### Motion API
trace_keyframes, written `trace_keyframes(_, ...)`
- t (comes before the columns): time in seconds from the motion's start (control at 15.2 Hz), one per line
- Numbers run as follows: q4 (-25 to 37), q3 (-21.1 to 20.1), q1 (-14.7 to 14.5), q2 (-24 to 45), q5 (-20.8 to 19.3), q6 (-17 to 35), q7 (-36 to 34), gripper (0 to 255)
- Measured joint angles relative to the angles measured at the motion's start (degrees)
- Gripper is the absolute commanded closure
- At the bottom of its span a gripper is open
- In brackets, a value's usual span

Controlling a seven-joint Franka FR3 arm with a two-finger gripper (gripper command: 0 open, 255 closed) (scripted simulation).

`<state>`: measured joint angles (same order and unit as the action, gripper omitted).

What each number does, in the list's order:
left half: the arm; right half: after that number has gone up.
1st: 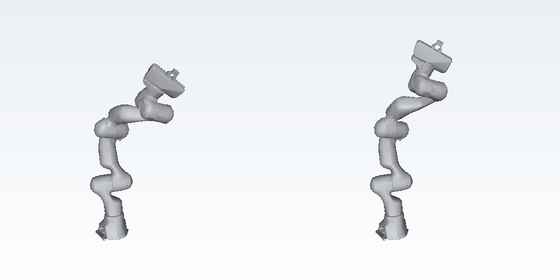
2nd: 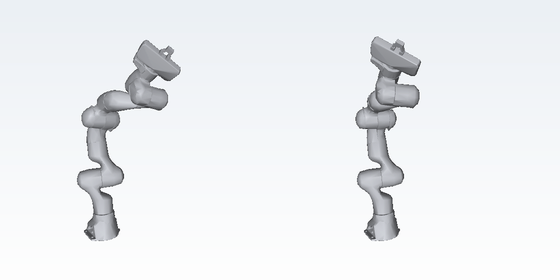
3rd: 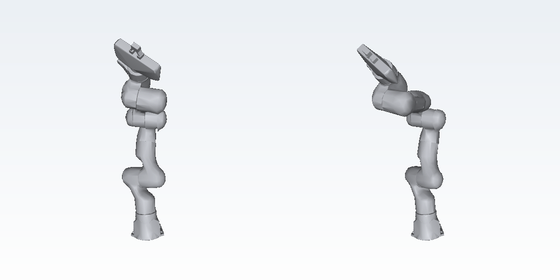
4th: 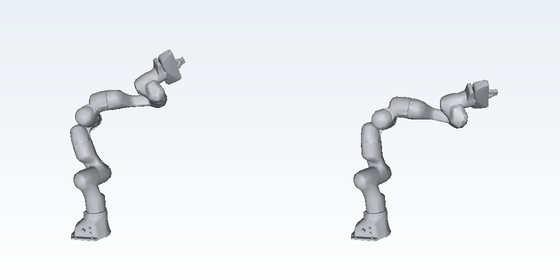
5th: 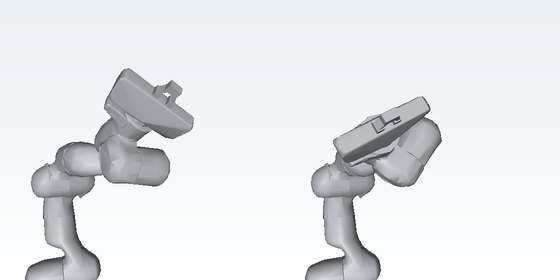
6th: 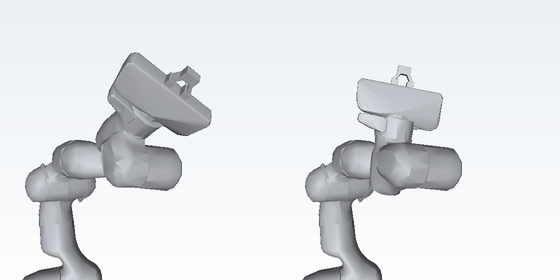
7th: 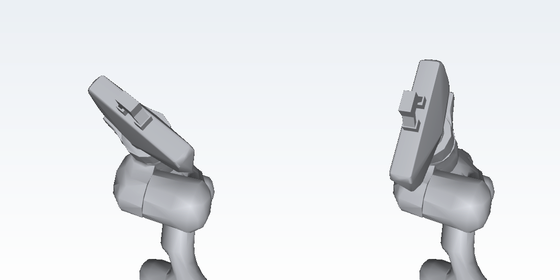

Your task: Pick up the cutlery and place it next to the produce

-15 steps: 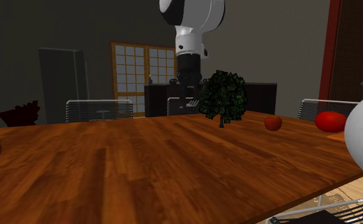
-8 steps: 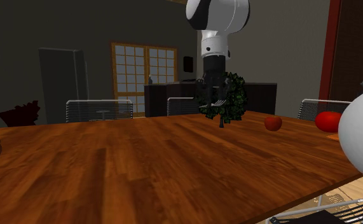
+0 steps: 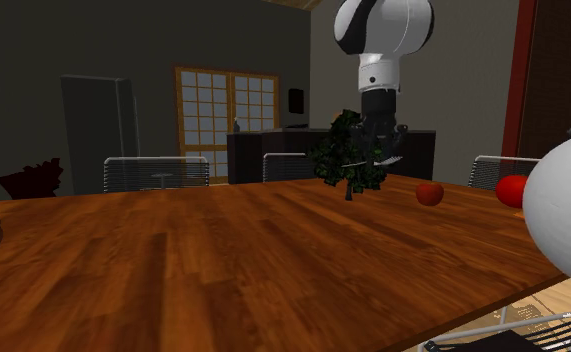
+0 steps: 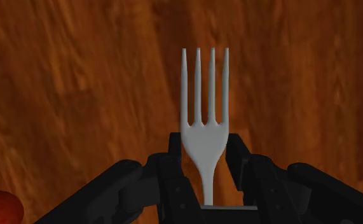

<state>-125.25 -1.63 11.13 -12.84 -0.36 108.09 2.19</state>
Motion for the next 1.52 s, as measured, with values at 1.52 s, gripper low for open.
trace_keyframes(1.52, 12.4, 14.6, 11.5, 14.4, -1.9, 2.6, 25.3, 255)
